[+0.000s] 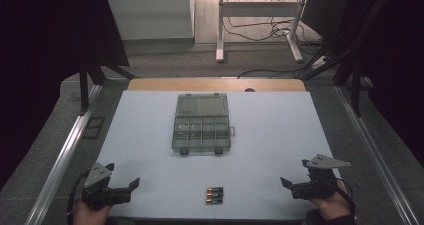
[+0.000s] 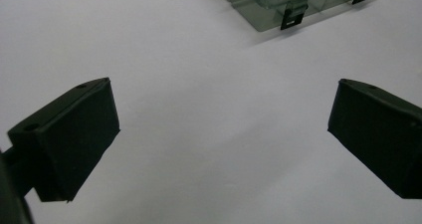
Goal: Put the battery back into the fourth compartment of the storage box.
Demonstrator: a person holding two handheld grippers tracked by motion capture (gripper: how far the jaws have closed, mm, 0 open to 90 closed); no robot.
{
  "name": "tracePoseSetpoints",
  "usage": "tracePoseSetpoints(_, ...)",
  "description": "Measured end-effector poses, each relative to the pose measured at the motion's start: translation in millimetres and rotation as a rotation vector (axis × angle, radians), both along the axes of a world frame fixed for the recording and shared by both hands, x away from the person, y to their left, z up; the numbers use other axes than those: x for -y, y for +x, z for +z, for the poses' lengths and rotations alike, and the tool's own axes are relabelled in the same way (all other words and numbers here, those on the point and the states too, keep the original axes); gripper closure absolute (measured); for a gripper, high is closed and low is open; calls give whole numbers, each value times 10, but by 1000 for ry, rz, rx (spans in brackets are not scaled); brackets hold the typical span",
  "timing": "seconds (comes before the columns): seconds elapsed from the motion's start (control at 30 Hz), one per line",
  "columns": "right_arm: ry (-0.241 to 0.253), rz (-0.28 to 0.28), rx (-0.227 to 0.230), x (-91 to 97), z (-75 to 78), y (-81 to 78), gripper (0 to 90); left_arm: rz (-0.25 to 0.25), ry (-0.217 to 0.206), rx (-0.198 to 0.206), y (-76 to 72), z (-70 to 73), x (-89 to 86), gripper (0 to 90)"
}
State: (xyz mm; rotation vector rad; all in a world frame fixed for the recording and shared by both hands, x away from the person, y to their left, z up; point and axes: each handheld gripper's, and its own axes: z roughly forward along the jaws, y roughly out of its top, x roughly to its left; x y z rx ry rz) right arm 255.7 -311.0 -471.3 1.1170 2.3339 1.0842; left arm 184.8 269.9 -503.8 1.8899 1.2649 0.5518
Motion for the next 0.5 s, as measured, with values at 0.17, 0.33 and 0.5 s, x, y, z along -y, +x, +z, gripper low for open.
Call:
tracePoseSetpoints(0.17,-17,14,-4,-25,-1,7,0,-3,-4,-2,-6,-2,-8,5)
tracePoseSetpoints(0.33,-23,26,-1,-41,1,7,0,2,-17,-10,-4,-8,-24,6)
tracePoseSetpoints(0.5,-22,26,-6,-48,1,17,0,6,-25,-14,-8,-11,-36,6)
